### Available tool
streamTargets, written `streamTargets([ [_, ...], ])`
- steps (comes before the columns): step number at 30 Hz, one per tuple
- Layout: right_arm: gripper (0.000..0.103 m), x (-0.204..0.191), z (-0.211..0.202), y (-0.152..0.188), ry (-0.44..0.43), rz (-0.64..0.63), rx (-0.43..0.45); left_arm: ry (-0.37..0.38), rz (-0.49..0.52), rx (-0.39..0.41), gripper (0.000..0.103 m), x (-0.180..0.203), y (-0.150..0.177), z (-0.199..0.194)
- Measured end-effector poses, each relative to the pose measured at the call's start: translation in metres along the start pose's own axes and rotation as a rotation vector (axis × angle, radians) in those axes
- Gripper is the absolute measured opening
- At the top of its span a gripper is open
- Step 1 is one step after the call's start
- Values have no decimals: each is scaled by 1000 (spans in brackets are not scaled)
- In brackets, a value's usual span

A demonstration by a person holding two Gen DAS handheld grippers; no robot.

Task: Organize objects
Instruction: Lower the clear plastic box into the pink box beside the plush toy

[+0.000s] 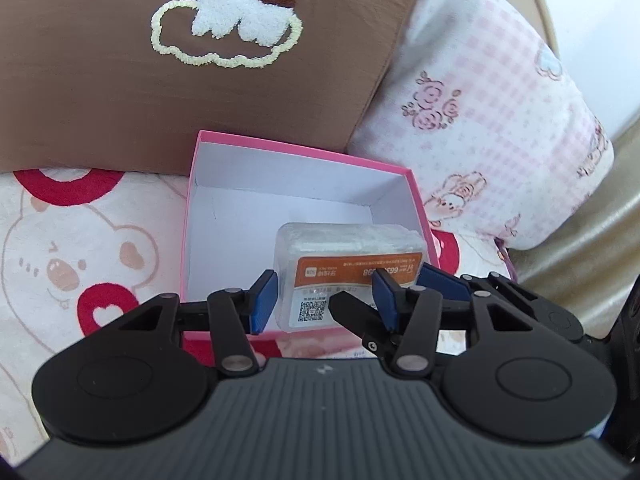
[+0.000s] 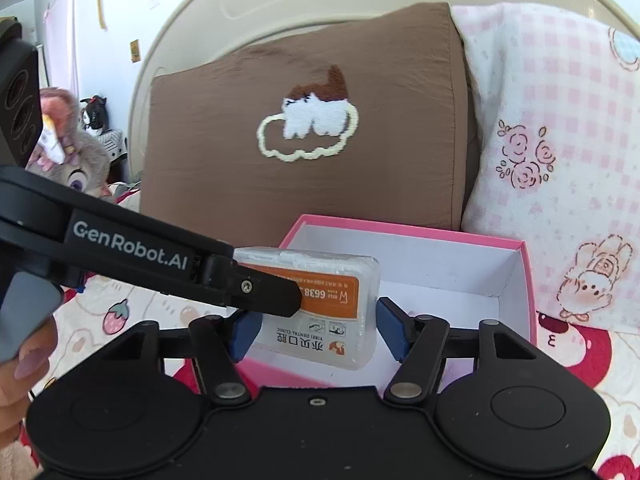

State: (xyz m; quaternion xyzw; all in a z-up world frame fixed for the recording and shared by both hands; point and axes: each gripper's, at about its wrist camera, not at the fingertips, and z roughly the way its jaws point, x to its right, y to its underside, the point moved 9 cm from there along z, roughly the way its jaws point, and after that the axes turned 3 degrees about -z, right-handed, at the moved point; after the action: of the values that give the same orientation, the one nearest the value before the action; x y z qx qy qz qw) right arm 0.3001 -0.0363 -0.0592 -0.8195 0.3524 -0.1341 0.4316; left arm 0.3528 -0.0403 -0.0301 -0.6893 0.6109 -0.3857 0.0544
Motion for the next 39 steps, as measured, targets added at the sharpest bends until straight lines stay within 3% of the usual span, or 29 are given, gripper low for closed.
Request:
streamTargets([
  [5,58,18,23,19,-53,96,1,-10,11,-46,50,-14,-1,29],
  [16,54,43,68,43,-67,193,-49,17,-22,-57,48,-37,1,81],
  [23,51,58,96,57,-65,247,-95,-27,-9,-97,48,-46,-1,115],
  [39,51,59,124,74,-17,159,-182,-122,50,-110,48,-50,15,145],
])
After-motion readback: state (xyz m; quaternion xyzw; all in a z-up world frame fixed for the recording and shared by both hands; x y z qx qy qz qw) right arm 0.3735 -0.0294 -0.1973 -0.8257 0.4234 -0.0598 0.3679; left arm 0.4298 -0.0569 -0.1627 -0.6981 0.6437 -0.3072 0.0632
